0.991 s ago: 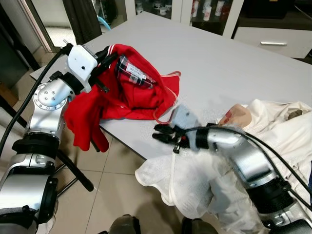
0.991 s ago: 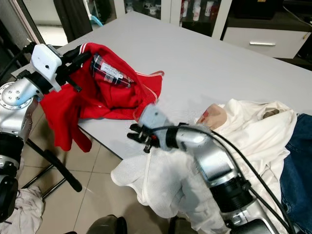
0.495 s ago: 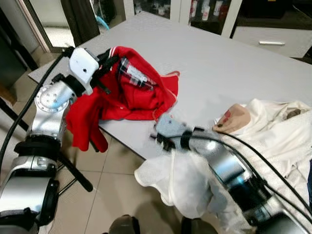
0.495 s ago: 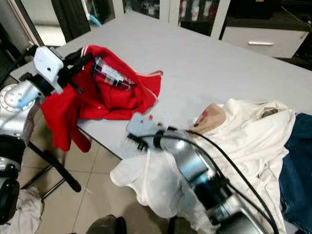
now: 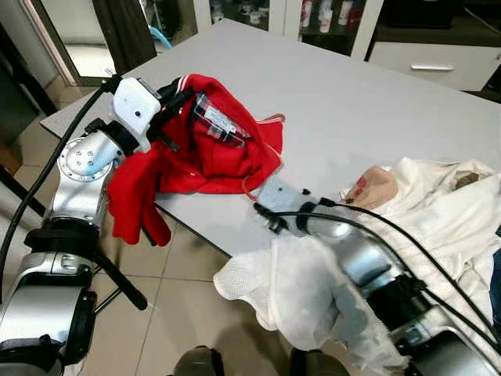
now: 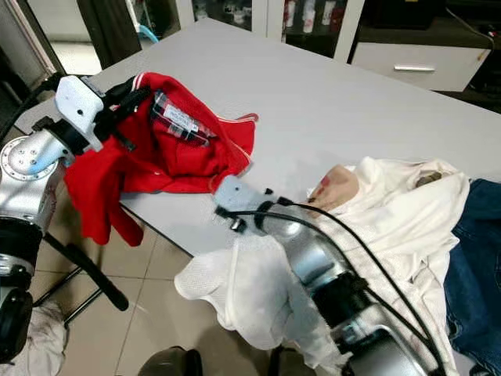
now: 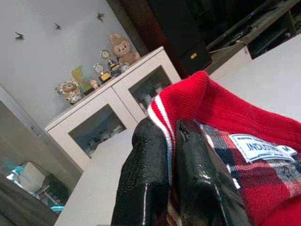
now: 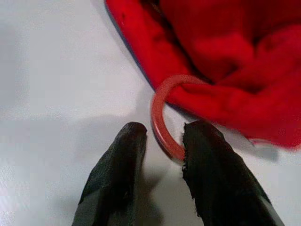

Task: Hang hanger

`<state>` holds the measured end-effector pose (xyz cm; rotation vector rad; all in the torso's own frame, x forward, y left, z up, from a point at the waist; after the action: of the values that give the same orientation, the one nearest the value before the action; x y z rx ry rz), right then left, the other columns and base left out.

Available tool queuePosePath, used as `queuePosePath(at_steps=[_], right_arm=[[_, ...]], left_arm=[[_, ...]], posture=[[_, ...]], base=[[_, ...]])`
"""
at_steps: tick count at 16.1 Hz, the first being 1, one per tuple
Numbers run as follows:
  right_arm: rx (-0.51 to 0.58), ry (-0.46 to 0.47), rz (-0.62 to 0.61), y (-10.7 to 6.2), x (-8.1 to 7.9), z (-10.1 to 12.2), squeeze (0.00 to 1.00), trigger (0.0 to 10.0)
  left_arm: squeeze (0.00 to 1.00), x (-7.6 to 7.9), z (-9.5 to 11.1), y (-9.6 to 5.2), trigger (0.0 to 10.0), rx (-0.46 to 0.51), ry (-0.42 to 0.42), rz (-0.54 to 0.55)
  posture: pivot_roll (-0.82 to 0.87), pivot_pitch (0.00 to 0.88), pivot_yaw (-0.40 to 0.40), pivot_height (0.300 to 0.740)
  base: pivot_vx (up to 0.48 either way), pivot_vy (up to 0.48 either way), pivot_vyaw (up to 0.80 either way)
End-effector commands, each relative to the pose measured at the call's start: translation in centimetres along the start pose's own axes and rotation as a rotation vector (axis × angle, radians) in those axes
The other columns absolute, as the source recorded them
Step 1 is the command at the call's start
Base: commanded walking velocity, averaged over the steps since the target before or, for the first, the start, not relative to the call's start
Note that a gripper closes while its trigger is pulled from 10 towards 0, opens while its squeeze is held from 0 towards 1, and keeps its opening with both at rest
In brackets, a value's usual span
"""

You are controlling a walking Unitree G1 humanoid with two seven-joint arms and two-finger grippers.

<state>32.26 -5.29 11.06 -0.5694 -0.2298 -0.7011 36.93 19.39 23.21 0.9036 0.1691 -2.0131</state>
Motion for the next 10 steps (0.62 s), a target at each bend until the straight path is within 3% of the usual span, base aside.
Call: queuePosePath(at_steps=[1,3,6,10], right_arm=[[0.001,-0.025,0.030,0.4,-0.7,0.4,0.00,10.0],[-0.038,-0.037,0.071,1.5,-1.4,0.7,0.00,10.0],[-0.106,-0.037,0.019,2.6,-0.3,0.5,0.00,10.0],[-0.171,0.011,-0.026,2.7,1.1,-0.3,0.00,10.0]], left_arm=[[0.00,-0.1,0.3,0.1,9.0,0.006,0.008,0.004],[0.00,-0.1,0.4,0.2,9.0,0.010,0.008,0.005],[0.00,-0.1,0.6,0.1,9.0,0.018,0.010,0.007],[0.00,-0.3,0.8,-0.1,9.0,0.028,0.017,0.016]], posture=[[0.08,0.087,0.049,0.740],[0.08,0.084,0.046,0.740],[0.09,0.081,0.039,0.740],[0.10,0.083,0.029,0.740]], base=[[0.000,0.000,0.00],[0.000,0.000,0.00],[0.000,0.000,0.00],[0.000,0.000,0.00]])
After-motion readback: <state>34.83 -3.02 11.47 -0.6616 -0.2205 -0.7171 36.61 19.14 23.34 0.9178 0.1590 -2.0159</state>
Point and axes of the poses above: a point about 5 cm out from each wrist's last joint towards the gripper, its own y axis pointing out of the wrist towards the gripper, its own z axis along the axis of the wrist's last joint, x = y × z, the point moved 1 cm from there along y, pointing out of the wrist towards the gripper, and after that the axes turned 6 degrees about y, right-handed, at the moved point
